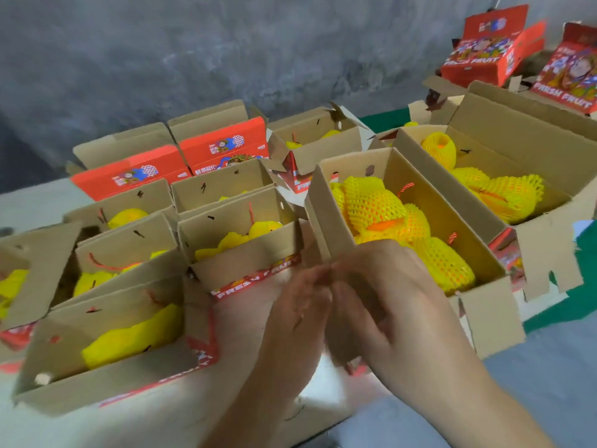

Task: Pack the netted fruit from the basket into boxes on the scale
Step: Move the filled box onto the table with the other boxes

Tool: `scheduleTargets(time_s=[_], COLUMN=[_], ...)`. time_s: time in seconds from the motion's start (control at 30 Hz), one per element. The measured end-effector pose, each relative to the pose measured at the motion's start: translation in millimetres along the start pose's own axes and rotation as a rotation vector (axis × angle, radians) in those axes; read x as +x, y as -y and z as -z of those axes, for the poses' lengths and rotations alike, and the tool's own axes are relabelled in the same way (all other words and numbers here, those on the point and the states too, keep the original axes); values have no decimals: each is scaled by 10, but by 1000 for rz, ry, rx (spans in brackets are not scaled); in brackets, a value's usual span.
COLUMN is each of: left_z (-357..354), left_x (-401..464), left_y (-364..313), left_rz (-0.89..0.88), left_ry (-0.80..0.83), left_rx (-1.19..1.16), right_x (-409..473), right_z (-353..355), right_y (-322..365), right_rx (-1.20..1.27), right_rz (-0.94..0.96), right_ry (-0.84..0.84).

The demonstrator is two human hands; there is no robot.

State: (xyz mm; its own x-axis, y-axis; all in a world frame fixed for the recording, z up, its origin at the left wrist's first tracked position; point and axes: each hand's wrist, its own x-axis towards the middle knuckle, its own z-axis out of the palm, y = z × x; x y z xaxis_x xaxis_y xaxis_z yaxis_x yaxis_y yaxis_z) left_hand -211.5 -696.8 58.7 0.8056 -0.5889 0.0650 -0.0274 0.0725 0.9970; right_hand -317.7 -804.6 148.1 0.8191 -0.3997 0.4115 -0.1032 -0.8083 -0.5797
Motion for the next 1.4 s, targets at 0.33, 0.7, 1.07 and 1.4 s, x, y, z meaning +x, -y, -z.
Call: scheduleTargets(time_s=[0.33, 0.7, 1.07, 1.4], left_z=[1986, 4179, 4404, 4070], left_x=[-770, -785, -1073, -2067], left_y=[168, 594, 939, 1081], left_rz=[162, 399, 330, 320], left_ry=[-609, -679, -503, -461], left_rx=[132, 555, 438, 455], right_x=[188, 257, -108, -579], right_z=[-1443, -3530, -3464, -3345], right_y=[491, 1153, 1113, 953], right_rx=[97, 299, 268, 114], right_rz=[36, -303, -271, -417], right_ry=[458, 416, 281, 338])
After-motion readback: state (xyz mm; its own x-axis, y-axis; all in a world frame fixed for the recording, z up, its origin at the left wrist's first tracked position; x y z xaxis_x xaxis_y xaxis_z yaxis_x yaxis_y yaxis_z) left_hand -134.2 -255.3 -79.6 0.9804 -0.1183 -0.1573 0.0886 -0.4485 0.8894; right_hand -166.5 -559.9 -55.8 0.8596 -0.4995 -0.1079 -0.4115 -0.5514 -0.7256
